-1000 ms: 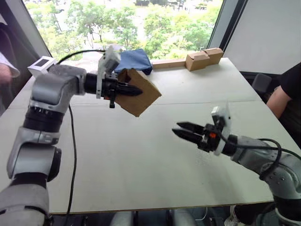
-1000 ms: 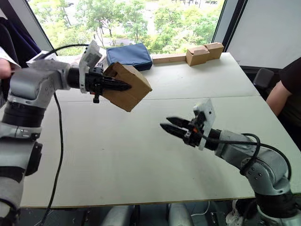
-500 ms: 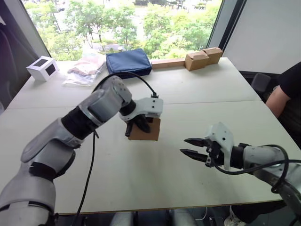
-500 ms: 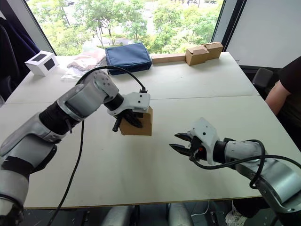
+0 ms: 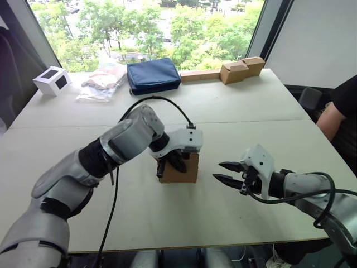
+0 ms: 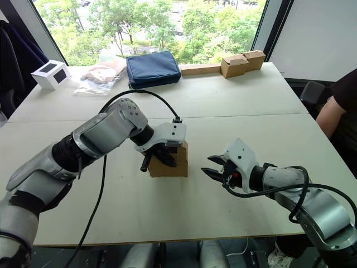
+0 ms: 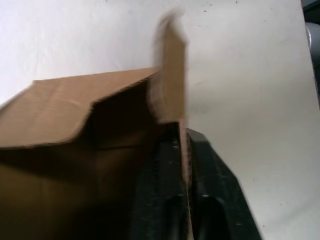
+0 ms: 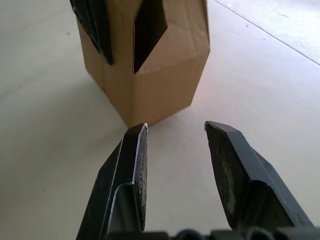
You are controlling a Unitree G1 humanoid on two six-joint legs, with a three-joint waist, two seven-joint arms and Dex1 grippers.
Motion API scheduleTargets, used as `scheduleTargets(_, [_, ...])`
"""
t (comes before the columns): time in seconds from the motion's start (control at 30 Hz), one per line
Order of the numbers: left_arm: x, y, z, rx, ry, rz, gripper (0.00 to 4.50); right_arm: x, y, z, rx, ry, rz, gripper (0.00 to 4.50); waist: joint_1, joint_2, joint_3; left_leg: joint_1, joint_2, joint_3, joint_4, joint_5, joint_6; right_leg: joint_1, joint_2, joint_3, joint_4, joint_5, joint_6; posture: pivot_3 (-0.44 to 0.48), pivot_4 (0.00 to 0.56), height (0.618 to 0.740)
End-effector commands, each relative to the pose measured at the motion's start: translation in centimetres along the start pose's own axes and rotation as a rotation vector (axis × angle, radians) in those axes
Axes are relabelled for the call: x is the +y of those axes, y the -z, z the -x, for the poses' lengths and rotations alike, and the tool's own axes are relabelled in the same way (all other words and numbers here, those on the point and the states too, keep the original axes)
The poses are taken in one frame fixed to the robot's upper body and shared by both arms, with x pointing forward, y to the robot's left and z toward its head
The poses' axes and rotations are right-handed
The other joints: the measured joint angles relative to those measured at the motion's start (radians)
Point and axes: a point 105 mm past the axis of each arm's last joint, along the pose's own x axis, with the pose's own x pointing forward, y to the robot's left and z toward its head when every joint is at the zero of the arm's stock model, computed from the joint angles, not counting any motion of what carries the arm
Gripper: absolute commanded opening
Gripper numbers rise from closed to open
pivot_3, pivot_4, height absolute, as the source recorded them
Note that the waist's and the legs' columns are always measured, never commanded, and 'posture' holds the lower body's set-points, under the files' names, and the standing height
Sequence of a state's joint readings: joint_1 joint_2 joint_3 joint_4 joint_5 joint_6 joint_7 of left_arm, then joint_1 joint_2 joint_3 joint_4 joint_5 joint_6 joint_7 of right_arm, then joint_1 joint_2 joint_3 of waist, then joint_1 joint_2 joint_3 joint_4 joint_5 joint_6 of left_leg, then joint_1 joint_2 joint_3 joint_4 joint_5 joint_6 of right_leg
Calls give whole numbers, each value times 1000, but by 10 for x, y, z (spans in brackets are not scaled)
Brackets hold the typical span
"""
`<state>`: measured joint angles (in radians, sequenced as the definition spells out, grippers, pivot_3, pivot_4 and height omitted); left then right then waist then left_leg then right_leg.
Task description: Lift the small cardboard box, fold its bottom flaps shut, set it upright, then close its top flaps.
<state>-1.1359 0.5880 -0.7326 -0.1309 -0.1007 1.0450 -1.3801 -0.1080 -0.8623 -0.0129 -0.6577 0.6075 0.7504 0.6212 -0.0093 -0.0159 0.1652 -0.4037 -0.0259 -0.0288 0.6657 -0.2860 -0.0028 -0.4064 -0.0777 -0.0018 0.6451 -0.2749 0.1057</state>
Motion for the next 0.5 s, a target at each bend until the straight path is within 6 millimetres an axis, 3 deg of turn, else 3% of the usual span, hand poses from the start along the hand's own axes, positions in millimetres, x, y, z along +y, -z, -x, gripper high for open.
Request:
scheduleTargets(0.03, [-3, -12, 12, -51, -21, 3, 1873, -3, -8, -1, -32, -10, 34, 1947, 0, 0, 0, 0, 0, 0, 0, 0, 0, 0, 0, 0, 0, 0, 0, 0, 150, 737])
scheduleTargets(0.07, [-4, -16, 15, -71, -12, 9, 2260, -3, -8, -1, -33, -14, 32, 1947, 1, 0, 0, 0, 0, 0, 0, 0, 0, 0, 0, 0, 0, 0, 0, 0, 150, 737])
scheduleTargets(0.27, [-2, -34, 44, -243, 31, 87, 2260, -5, -8, -5, -49, -40, 16, 1947, -1, 0, 0, 0, 0, 0, 1, 0, 0, 0, 0, 0, 0, 0, 0, 0, 150, 737])
scheduleTargets(0.43, [28, -52, 90, -512, -87, 228, 2260, -14, -7, -2, -81, -12, -19, 1947, 1, 0, 0, 0, 0, 0, 1, 0, 0, 0, 0, 0, 1, 0, 0, 0, 150, 737])
scheduleTargets(0.5, [46, -52, 117, -698, -188, 286, 2260, -19, -6, -1, -107, 7, -56, 1947, 1, 0, 0, 0, 0, 0, 2, 0, 0, 0, 0, -1, 1, 0, 0, 0, 150, 737])
